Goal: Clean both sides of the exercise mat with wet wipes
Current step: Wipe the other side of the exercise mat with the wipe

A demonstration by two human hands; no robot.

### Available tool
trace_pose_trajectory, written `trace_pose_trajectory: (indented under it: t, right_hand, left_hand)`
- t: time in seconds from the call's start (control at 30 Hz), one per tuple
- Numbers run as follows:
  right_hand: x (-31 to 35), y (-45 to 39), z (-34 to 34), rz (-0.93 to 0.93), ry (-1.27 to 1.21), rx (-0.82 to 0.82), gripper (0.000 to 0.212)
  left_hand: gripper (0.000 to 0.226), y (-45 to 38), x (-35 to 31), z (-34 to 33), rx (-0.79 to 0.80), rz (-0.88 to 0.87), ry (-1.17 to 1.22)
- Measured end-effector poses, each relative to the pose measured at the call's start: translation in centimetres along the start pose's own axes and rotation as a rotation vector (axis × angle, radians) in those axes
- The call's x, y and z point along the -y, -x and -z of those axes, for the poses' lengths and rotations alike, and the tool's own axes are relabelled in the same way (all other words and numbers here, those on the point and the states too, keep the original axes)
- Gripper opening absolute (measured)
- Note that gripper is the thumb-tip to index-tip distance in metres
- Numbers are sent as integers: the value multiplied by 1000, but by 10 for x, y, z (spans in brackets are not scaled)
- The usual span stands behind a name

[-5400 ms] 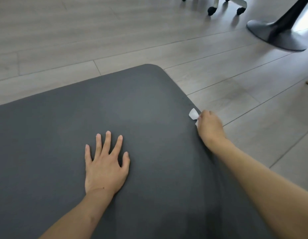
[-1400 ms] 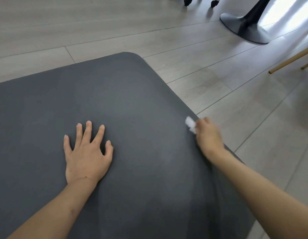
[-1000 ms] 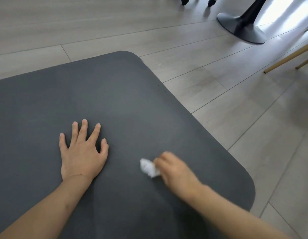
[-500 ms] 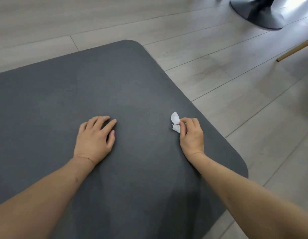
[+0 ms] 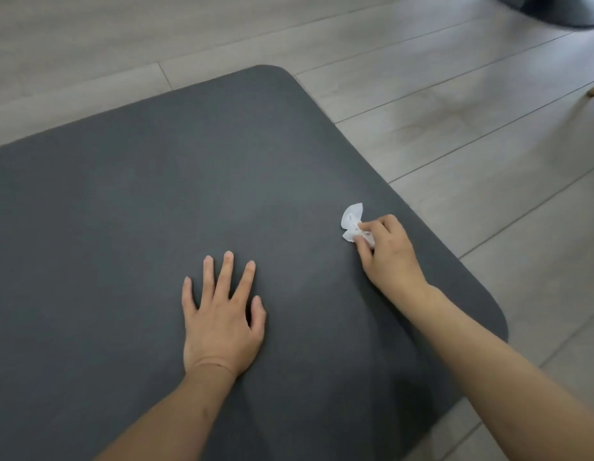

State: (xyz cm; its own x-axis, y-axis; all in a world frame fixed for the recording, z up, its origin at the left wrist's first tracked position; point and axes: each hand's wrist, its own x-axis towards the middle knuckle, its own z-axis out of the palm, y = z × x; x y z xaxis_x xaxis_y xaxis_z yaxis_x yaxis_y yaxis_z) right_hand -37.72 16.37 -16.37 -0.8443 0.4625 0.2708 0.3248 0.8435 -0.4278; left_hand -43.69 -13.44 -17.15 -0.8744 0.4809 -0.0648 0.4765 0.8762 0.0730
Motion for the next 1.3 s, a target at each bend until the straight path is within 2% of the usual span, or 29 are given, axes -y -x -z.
trace_pose_trajectory:
  t: [0.13, 0.23, 0.3, 0.37, 0.47, 0.53, 0.57, 0.6, 0.67, 0.73, 0.77, 0.8, 0.87, 0.93, 1.0, 1.03, 1.1, 1.2, 1.23, 1.3]
  right_hand:
    - [1, -17, 6, 30, 102, 59, 9]
    - [12, -17, 2, -132, 22, 50, 10]
    - [25, -9, -1, -225, -26, -30, 9]
    - [53, 10, -11, -145, -59, -59, 2]
    - [106, 53, -23, 135, -110, 123, 11]
    - [101, 53, -19, 283, -55, 194, 12]
    - [85, 38, -13, 300, 6, 158, 13]
    - [62, 16, -6, 239, 63, 99, 12]
    - [9, -33, 17, -34, 203, -16, 3]
    - [-27, -56, 36, -262, 246, -40, 15]
    - [-30, -54, 34, -285, 252, -70, 17]
    - [-15, -43, 31, -260, 257, -78, 16]
    - [37, 2, 13, -98, 168, -42, 11]
    - [91, 58, -3, 149, 35, 125, 8]
    - [110, 80, -6, 327, 17, 247, 9]
    - [100, 69, -5, 349, 27, 229, 10]
    - [58, 25, 2, 219, 132, 94, 10]
    - [-18, -38, 33, -204, 286, -43, 13]
    - [-27, -40, 37, -274, 277, -72, 15]
    - [-7, -21, 34, -265, 294, -101, 10]
  left_hand:
    - [65, 2, 0, 2, -2, 10, -3]
    - [64, 1, 1, 1, -13, 14, 5]
    - [64, 1, 1, 1, -20, 9, 11]
    - [64, 1, 1, -1, -34, 12, 17]
    - [63, 0, 3, -3, -64, 4, 12]
    - [63, -1, 3, -4, -64, 3, 9]
    - [63, -1, 3, -4, -67, 4, 10]
    - [63, -1, 3, -4, -70, 5, 10]
    - [63, 0, 2, -4, -78, 4, 6]
    - [63, -1, 2, -4, -76, 2, 4]
    - [64, -2, 2, -4, -68, 1, 2]
    - [64, -2, 3, -4, -63, 2, 1]
    - [64, -1, 4, -4, -66, 6, 2]
    - [64, 0, 3, -4, -80, 5, 9]
    - [64, -1, 3, -5, -95, 4, 20]
    - [64, -1, 3, -5, -105, 4, 25]
    - [63, -1, 3, -5, -113, -2, 28]
    - [64, -1, 2, -5, -116, -3, 25]
    - [64, -1, 2, -5, -113, -4, 19]
    - [64, -1, 3, -5, -107, -3, 17]
